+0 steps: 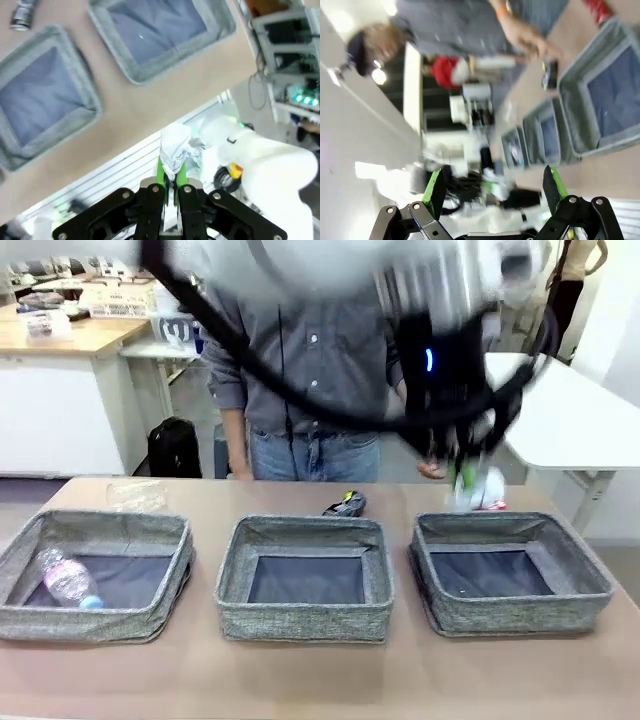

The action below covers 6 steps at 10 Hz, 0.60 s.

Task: Sort the waste into the appropriate baskets.
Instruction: Place the picked waste into the Fabric basket indicated by the person.

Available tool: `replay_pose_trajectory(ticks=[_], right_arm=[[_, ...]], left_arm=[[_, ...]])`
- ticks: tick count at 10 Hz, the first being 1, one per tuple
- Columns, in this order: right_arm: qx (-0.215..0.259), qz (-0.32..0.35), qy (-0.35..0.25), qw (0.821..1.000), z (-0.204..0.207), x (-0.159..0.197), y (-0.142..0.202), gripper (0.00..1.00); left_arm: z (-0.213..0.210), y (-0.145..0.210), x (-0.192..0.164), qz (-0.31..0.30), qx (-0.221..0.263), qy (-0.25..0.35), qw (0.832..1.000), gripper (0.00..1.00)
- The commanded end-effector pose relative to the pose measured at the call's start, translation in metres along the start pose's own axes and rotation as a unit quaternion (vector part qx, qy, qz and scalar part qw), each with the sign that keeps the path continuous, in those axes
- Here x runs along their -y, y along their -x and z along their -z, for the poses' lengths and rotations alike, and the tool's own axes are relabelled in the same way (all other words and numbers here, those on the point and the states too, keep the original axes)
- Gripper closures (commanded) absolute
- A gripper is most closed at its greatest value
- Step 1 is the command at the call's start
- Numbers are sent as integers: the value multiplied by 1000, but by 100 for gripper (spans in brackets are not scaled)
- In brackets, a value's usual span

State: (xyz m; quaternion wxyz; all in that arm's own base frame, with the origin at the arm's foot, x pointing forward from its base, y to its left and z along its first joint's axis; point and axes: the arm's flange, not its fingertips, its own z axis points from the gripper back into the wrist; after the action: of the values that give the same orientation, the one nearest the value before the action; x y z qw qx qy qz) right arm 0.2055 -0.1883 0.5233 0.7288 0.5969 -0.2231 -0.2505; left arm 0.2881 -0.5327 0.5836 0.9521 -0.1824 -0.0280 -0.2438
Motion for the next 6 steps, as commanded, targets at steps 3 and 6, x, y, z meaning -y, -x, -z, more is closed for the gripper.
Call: replay_pose_trajectory(ticks=[3,6], right_arm=[[60,-31,-68,995,-53,24,52,0],[81,-10,-57,995,-73,4,29,0]], left_arm=[[72,-88,24,99,63,-45,992,93],[102,-132,16,29,38,-102,994,93]])
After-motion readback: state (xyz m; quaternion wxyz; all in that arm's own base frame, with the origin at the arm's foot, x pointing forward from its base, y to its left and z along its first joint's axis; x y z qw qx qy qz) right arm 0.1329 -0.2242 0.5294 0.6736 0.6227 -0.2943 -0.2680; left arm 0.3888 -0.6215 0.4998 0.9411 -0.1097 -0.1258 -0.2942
